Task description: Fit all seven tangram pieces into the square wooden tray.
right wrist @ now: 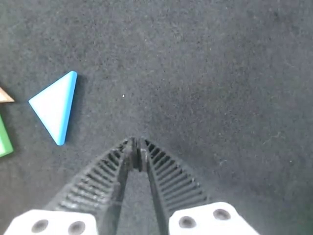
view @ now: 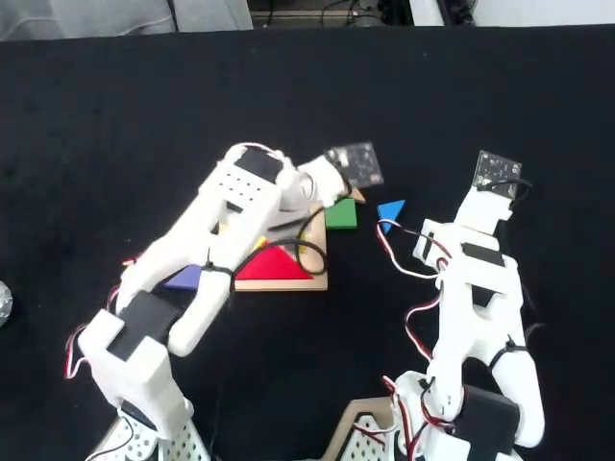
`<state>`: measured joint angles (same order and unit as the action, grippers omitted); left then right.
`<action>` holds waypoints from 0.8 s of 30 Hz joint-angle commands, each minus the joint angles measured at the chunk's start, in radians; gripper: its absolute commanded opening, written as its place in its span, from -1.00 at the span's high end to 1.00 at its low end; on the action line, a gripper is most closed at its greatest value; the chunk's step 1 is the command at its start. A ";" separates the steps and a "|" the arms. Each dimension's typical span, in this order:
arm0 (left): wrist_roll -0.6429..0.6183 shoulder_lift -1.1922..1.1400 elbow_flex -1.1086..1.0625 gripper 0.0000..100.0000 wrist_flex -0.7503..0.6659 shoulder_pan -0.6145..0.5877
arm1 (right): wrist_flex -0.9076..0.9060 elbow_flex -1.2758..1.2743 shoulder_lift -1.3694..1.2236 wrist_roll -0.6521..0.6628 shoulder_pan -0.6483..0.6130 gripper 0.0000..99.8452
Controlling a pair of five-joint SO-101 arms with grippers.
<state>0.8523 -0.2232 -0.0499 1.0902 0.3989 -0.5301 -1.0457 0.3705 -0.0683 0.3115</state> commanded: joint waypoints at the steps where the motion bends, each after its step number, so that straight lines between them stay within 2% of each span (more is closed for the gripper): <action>1: -0.063 0.037 0.001 0.38 -0.161 -0.084 | 0.018 0.064 0.044 -0.005 -0.014 0.98; 3: -0.086 -0.002 0.001 0.38 -0.204 -0.133 | 0.018 0.064 0.044 -0.005 -0.014 0.98; 10: -0.052 -0.078 -0.004 0.38 -0.204 -0.243 | 0.018 0.064 0.044 -0.005 -0.017 0.98; 24: -0.048 -0.074 -0.110 0.38 -0.207 -0.242 | 0.018 0.064 0.044 -0.005 -0.018 0.98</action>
<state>0.7971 -0.3153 -0.1481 0.8892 0.1642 -0.5301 -1.0457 0.3705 -0.0683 0.3115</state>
